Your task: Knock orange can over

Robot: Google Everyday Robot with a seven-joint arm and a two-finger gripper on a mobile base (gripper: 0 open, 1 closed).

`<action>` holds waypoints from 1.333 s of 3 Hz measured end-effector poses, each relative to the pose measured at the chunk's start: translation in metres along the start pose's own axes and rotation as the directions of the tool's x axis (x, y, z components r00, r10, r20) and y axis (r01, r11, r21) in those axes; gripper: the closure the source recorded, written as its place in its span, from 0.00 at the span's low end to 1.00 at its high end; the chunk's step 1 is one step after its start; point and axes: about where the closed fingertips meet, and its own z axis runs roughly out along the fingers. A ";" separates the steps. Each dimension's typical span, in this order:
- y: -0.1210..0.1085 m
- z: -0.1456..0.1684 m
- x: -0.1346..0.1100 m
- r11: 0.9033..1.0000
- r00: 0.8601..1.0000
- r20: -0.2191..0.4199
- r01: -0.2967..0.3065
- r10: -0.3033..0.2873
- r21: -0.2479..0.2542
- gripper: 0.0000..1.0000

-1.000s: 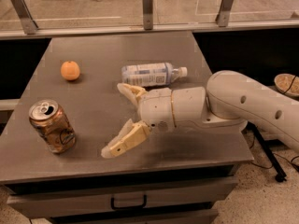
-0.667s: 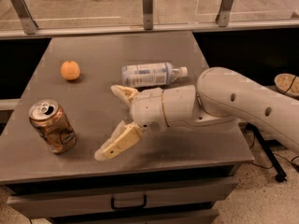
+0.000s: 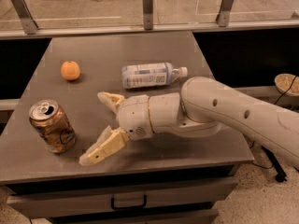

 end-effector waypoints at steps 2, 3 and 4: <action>0.009 0.031 -0.016 0.999 0.994 0.104 0.027 -0.022 -0.043 0.00; 0.016 0.044 -0.023 0.996 0.991 0.123 0.066 -0.058 -0.061 0.00; 0.022 0.057 -0.028 0.992 0.990 0.104 0.103 -0.094 -0.077 0.00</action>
Offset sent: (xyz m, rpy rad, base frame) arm -0.0135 0.0529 0.0156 0.1642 -0.0593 0.0873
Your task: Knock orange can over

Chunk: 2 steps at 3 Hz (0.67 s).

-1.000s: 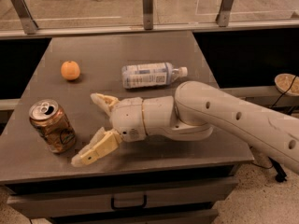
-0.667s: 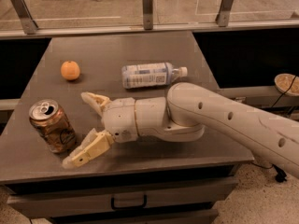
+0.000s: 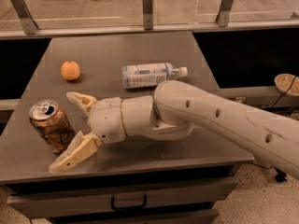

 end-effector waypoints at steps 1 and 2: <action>0.008 0.015 0.000 0.999 0.999 -0.030 0.018 -0.019 -0.031 0.00; 0.012 0.024 0.000 0.998 0.999 -0.045 0.015 -0.018 -0.054 0.00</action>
Offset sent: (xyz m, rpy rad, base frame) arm -0.0157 0.0307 -0.0083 -0.0708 -0.0028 0.0691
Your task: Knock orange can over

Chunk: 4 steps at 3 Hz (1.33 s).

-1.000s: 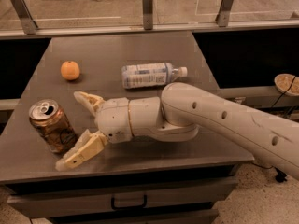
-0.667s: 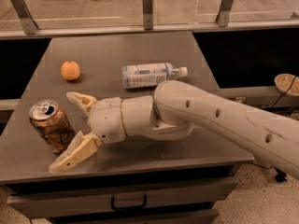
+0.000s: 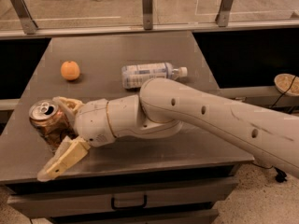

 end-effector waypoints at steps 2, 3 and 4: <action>0.003 0.003 -0.002 1.000 1.000 0.000 0.005 -0.005 -0.006 0.41; 0.004 0.004 -0.004 1.000 1.000 -0.001 0.008 -0.008 -0.009 0.65; -0.002 -0.005 -0.004 1.000 0.999 -0.049 0.007 -0.006 0.025 0.88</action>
Offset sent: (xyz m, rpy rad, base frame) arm -0.0014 0.0012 0.0008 0.0002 -0.0017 0.0030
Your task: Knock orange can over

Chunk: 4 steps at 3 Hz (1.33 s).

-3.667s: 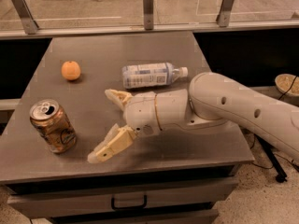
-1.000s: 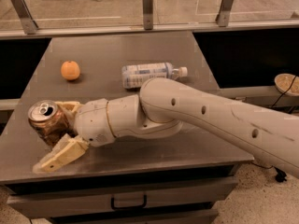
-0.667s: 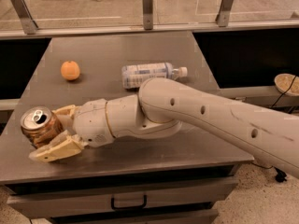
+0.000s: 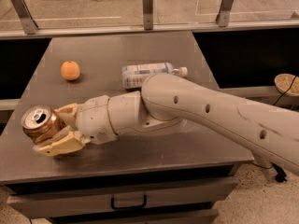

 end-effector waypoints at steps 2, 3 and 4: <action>-0.043 -0.042 0.000 0.998 0.984 -0.176 -0.014 0.023 0.055 1.00; -0.063 -0.059 -0.001 1.000 0.946 -0.322 -0.018 0.021 0.012 1.00; -0.078 -0.073 0.005 0.999 0.864 -0.502 -0.042 0.028 -0.016 1.00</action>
Offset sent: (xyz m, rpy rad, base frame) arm 0.0907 -0.0777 0.0108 -0.3229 0.0291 -0.1054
